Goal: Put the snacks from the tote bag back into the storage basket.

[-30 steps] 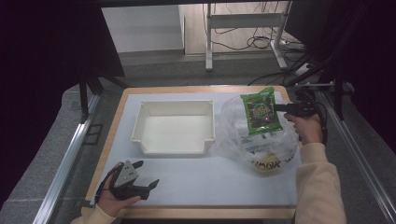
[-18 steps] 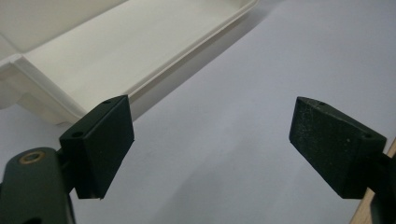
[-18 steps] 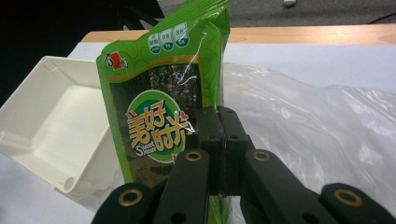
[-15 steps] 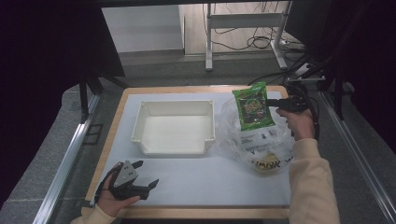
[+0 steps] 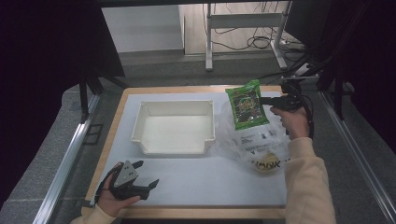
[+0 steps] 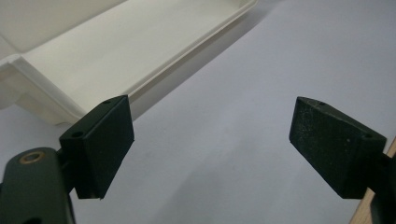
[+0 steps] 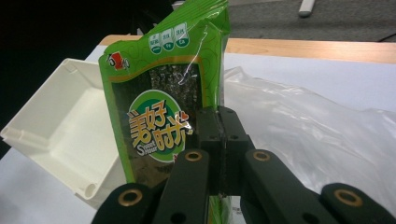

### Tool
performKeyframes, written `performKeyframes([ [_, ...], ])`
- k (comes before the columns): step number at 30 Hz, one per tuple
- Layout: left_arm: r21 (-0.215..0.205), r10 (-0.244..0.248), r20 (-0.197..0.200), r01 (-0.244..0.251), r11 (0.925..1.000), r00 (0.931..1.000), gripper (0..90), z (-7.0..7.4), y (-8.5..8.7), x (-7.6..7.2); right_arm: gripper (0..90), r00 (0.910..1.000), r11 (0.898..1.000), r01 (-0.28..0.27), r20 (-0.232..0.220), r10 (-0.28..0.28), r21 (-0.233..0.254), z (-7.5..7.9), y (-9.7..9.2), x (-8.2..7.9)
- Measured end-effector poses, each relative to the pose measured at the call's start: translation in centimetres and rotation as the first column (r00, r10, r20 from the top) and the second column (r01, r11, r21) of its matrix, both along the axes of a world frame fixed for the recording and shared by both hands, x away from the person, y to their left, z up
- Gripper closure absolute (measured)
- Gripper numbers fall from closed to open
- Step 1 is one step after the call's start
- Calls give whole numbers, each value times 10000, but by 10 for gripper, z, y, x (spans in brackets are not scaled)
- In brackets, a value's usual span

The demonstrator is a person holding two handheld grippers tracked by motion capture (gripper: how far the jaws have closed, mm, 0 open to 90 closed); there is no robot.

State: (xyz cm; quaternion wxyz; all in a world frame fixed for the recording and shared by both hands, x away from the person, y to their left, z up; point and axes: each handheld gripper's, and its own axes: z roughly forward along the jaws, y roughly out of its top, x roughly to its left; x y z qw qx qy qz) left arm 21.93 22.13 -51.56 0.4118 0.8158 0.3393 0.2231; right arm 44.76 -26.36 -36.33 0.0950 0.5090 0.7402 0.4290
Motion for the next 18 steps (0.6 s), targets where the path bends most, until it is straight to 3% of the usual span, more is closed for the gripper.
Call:
performKeyframes([
  [18, -29, 1, 44, 0, 10000, 10000, 140, 1, 0, -1, 899, 9990, 9991, -428, 146, 427, 78, 3, 29, 6],
])
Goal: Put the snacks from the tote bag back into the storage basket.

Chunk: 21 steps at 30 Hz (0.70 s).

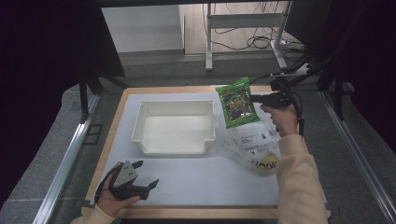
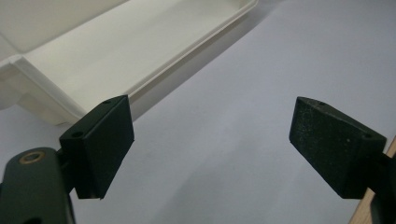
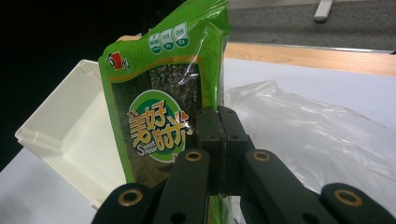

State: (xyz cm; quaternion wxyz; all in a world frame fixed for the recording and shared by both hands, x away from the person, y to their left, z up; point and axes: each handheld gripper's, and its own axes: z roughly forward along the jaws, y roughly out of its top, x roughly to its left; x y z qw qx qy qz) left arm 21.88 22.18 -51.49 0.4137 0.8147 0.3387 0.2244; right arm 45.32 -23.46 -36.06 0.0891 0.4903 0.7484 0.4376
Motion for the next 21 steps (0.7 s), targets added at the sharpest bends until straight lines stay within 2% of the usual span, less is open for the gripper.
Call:
performKeyframes([
  [21, -35, 13, -17, -13, 10000, 10000, 140, 0, 1, 0, 899, 9993, 9989, -361, 37, 360, 308, -4, 33, 6],
])
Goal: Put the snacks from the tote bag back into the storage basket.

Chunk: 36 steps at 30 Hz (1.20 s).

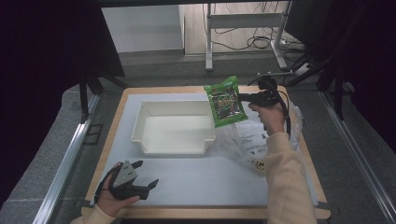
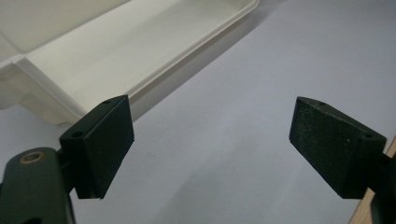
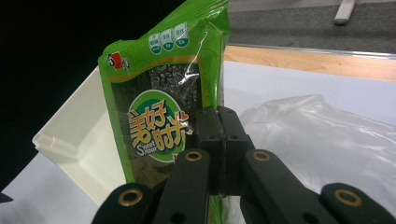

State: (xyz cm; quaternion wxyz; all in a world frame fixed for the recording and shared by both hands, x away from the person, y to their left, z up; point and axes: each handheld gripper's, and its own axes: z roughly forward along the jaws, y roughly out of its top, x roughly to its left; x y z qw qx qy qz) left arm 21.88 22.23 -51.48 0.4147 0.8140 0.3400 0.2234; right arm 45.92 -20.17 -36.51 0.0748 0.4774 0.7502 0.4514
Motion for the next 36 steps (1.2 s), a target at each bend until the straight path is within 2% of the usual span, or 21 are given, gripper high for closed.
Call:
performKeyframes([
  [14, 0, -3, -9, 3, 10000, 10000, 139, -1, 0, 0, 899, 10000, 9999, -3, 68, 2, 133, -4, 16, 2],
  [36, 11, -50, -1, 50, 10000, 10000, 140, 0, 0, 0, 899, 9993, 9988, -378, 50, 376, 311, -6, 47, 2],
])
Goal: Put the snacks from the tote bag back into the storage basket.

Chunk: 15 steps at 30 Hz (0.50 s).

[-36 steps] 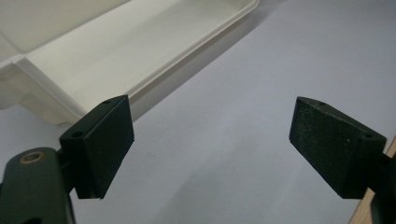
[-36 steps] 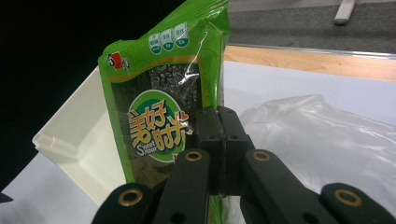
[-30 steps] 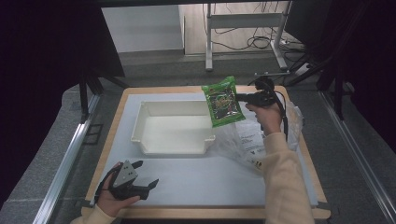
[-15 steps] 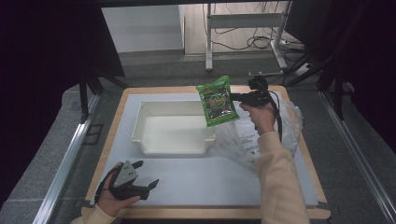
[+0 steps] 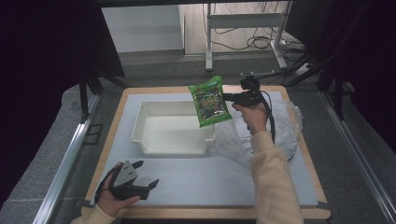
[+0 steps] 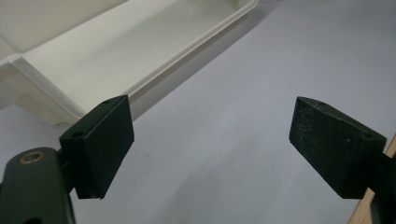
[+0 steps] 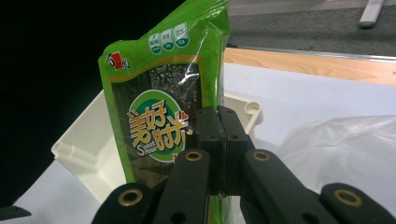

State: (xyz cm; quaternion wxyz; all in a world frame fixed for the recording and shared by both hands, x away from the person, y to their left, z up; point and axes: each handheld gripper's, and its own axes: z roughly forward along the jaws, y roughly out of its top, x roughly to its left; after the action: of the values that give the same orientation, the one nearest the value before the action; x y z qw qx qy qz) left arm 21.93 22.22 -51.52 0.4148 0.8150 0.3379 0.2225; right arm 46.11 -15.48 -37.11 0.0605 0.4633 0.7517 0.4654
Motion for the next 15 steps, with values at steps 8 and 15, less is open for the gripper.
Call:
performKeyframes([
  [8, -15, -9, -21, 9, 10000, 10000, 140, 0, 0, 0, 899, 9999, 9999, -122, -22, 122, 40, 0, 13, 0],
  [15, -16, -22, -28, 22, 10000, 10000, 140, 0, 0, 0, 899, 9999, 9999, -124, -94, 124, -19, -4, 25, 1],
])
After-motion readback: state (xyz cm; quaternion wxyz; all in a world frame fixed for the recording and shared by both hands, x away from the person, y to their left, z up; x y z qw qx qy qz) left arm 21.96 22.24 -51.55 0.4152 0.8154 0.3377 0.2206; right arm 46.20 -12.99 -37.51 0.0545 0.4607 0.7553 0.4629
